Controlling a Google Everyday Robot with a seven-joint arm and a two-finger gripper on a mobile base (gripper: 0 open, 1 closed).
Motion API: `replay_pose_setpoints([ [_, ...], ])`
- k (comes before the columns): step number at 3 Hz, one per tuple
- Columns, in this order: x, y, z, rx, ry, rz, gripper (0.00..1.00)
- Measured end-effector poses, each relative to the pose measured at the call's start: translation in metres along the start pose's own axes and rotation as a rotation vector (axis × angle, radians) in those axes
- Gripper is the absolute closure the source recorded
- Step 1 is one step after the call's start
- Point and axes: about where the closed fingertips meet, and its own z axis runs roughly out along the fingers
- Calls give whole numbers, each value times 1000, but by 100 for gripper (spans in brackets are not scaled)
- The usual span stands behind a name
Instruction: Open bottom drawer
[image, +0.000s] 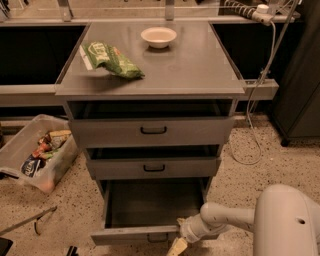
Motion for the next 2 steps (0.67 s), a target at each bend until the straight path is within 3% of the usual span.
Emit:
replay_pose_setpoints([
  [1, 0, 0, 0, 0, 0, 0, 0],
  [2, 11, 21, 3, -39, 14, 10, 0],
])
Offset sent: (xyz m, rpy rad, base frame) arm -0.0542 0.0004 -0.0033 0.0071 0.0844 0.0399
